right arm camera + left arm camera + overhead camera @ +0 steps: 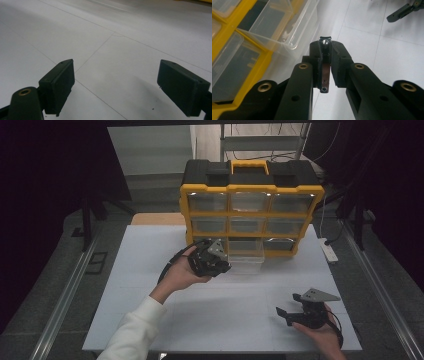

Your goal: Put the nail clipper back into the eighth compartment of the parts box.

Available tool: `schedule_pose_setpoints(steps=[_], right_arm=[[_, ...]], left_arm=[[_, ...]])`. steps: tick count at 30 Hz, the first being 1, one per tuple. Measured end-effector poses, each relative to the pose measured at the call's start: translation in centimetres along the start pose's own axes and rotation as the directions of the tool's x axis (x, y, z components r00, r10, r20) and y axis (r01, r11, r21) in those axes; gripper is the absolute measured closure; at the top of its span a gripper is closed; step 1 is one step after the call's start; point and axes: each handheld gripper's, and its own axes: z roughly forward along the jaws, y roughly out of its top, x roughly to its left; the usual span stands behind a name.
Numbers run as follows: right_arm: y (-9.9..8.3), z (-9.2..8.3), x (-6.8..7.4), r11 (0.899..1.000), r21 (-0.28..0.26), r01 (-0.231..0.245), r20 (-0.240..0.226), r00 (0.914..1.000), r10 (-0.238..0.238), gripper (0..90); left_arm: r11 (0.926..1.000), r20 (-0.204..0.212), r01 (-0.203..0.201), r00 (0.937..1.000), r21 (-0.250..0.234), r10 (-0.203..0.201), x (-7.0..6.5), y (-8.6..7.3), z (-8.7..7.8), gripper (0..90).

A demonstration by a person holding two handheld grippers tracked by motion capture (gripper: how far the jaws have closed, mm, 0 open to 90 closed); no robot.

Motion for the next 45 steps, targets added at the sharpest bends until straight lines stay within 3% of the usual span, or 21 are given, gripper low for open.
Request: schedule_pose_setpoints(steps=[17, 45], right_arm=[[0.0, 0.0, 0.0, 1.0, 0.002, 0.0, -0.003, 1.0, 0.0, 14.5], [0.0, 0.0, 0.0, 1.0, 0.005, -0.004, -0.006, 1.0, 0.004, 14.6]], left_arm=[[0.9998, -0.01, -0.018, 0.9998, 0.002, 0.018, 0.2, 1.9, 0.3, 79.4], [0.9997, -0.018, -0.018, 0.9997, 0.014, 0.018, 0.7, 3.5, 1.1, 79.4]])
